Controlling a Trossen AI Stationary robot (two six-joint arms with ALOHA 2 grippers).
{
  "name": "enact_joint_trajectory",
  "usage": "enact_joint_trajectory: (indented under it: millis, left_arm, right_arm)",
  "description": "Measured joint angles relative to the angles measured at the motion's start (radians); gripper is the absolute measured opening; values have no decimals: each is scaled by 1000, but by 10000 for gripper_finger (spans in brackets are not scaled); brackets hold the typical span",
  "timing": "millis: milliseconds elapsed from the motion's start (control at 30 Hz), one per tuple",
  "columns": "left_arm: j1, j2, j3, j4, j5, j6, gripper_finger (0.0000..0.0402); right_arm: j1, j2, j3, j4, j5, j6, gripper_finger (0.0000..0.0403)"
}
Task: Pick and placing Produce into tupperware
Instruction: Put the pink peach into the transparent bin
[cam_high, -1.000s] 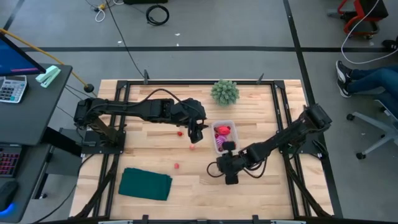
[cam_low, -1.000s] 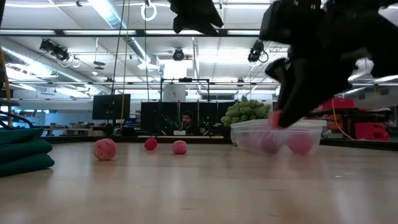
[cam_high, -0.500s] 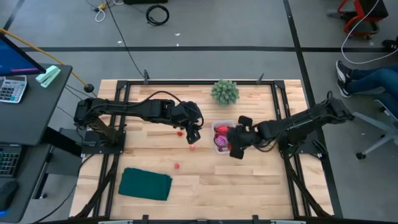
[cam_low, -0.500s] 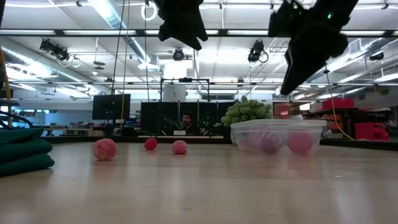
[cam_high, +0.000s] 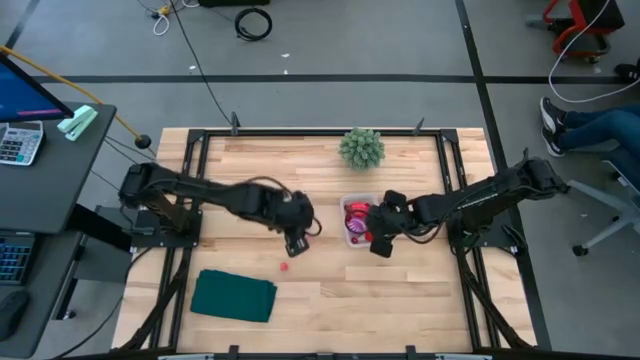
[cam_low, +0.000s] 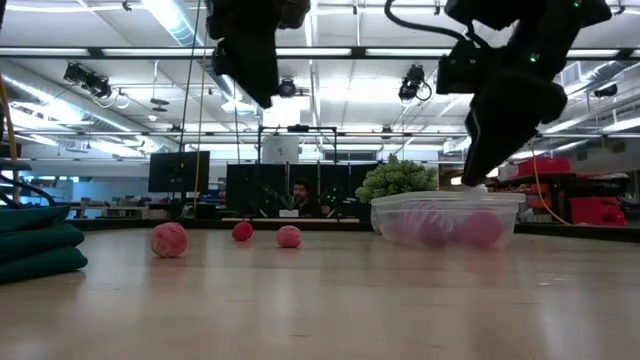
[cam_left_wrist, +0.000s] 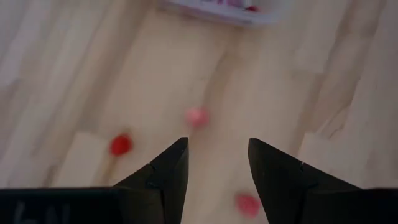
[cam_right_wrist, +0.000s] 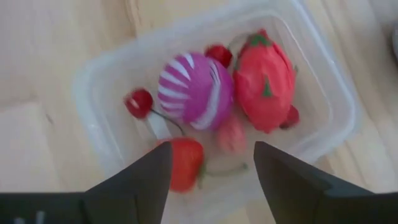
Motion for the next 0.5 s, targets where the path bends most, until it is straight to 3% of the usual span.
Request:
enact_joint_trajectory:
  millis: [300, 500]
  left_arm:
    - [-64, 76, -237, 432, -18, -35, 172]
    - [-44, 140, -319, 567, -57, -52, 172]
  right_arm:
    - [0, -8, 1, 89, 1, -3, 236]
    - [0, -8, 1, 91, 1, -55, 236]
